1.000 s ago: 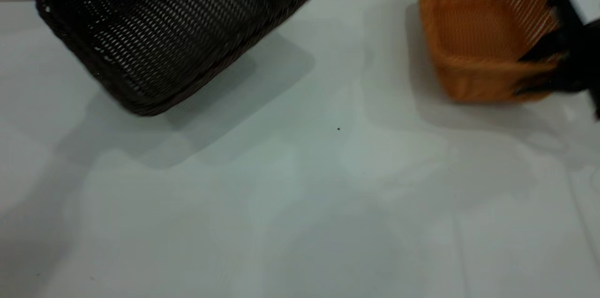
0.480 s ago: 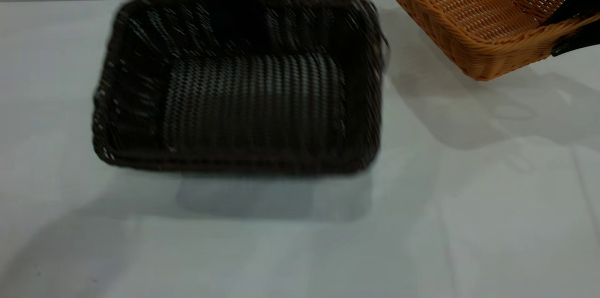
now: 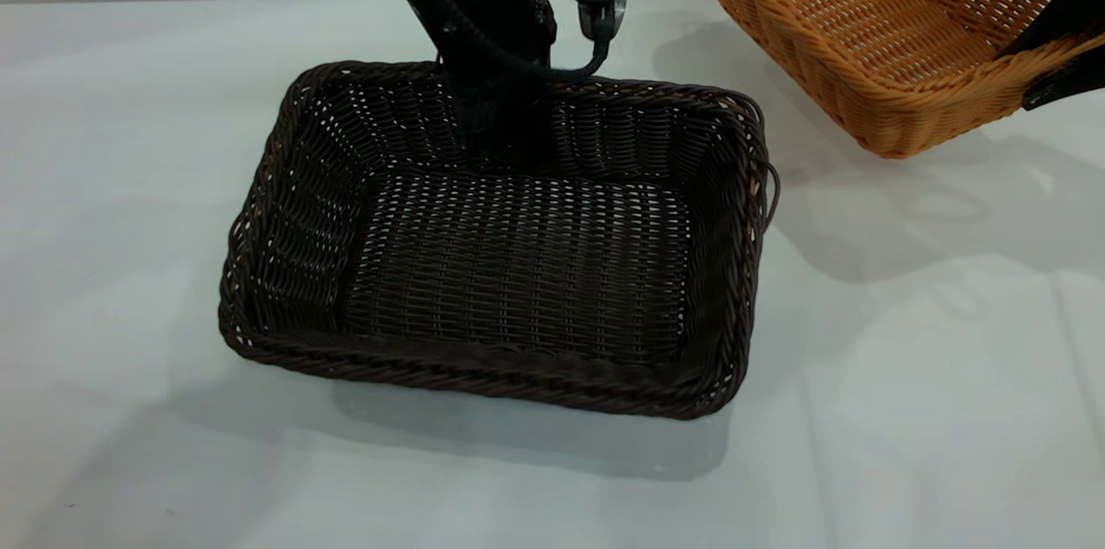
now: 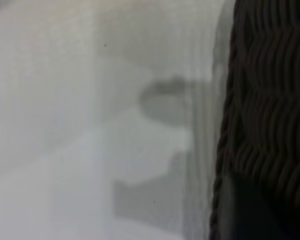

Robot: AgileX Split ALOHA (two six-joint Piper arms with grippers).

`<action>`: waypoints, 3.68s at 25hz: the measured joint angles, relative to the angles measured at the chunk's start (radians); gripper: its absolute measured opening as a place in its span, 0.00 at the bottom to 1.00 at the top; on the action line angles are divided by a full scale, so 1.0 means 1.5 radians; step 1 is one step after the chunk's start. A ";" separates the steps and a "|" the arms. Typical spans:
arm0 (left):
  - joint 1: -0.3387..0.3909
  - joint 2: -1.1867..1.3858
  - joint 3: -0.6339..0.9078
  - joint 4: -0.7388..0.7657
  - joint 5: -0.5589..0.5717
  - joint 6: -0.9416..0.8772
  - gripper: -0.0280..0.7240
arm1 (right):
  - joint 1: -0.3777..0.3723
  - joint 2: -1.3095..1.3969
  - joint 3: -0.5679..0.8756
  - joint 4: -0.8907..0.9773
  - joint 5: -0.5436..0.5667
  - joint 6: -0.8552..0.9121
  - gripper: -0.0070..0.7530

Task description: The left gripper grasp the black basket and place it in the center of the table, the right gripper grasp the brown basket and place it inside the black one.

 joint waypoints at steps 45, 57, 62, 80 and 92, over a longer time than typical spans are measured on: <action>0.322 -0.207 0.000 -0.004 0.069 -0.489 0.66 | 0.431 0.051 -0.209 -0.273 0.174 0.052 0.27; 0.322 -0.207 0.000 -0.004 0.069 -0.485 0.67 | 0.431 0.090 -0.235 -0.283 0.177 0.076 0.31; 0.322 -0.207 0.000 -0.004 0.069 -0.485 0.67 | 0.431 0.090 -0.238 -0.290 0.177 0.074 0.60; 0.322 -0.339 0.000 -0.003 0.074 -0.494 0.67 | 0.431 -0.085 -0.240 -0.459 0.182 0.125 0.77; 0.322 -0.503 0.000 0.066 0.183 -0.630 0.67 | 0.431 -0.332 -0.240 -0.421 0.200 0.137 0.76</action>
